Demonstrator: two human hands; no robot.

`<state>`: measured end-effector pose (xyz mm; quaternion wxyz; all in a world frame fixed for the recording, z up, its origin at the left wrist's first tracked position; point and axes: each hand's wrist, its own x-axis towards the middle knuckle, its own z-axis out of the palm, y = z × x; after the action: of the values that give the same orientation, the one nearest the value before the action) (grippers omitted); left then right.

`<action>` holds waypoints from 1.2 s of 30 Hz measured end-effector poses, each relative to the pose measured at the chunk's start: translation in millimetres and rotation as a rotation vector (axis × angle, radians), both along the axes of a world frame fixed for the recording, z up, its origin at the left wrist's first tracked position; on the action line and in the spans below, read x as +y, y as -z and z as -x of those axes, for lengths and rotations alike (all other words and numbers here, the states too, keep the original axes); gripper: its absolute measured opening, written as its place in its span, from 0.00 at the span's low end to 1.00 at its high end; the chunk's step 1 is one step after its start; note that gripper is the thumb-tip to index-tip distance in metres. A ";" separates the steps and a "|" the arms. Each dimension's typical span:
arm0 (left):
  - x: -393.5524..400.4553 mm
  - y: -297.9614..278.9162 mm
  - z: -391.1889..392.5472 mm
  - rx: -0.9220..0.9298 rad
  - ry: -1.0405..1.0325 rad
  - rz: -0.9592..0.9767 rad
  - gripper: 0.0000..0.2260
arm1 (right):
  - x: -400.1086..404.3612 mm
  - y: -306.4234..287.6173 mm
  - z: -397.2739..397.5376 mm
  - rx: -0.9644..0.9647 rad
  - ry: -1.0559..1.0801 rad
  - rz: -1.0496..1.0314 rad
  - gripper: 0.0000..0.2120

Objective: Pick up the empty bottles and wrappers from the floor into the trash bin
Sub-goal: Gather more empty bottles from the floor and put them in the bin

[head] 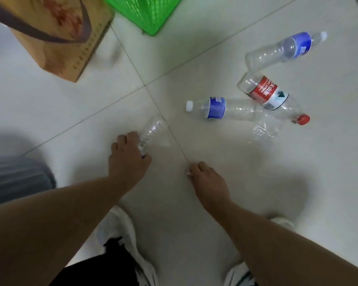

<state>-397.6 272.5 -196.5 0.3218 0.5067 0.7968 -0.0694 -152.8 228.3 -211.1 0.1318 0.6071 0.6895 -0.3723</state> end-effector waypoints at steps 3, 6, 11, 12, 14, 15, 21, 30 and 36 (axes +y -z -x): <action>-4.5 -18.7 -1.9 -0.059 -0.118 0.000 0.31 | 2.2 -20.5 -11.8 0.077 0.072 0.013 0.07; -6.3 -73.4 -11.5 -0.094 -0.188 0.022 0.33 | 16.9 -81.5 -28.9 0.094 0.228 0.027 0.06; 2.8 -189.1 -35.6 -0.131 -0.223 0.012 0.31 | 54.1 -196.2 -67.7 0.060 0.364 -0.031 0.09; 5.9 -212.6 -41.7 -0.136 -0.227 0.014 0.30 | 60.8 -218.1 -75.9 0.061 0.388 -0.032 0.09; 12.6 -255.4 -52.2 -0.142 -0.216 0.021 0.28 | 72.1 -258.6 -92.5 0.063 0.431 -0.020 0.10; 16.3 -273.9 -56.8 -0.148 -0.209 0.027 0.27 | 77.2 -277.5 -100.9 0.056 0.443 0.002 0.11; 38.3 -343.1 -85.1 -0.177 -0.198 0.010 0.32 | 102.5 -355.9 -146.1 0.063 0.399 0.090 0.11; 38.4 -316.2 -111.8 -0.241 -0.294 0.056 0.32 | 114.1 -346.9 -160.2 -0.095 0.213 0.124 0.36; 45.3 -239.4 -85.8 -0.217 -0.308 0.055 0.33 | 152.9 -255.4 -116.3 -0.107 0.030 0.024 0.45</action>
<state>-311.7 317.8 42.9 0.4265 0.3744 0.8233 0.0142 -36.6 381.2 44.3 0.1702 0.6349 0.6679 -0.3492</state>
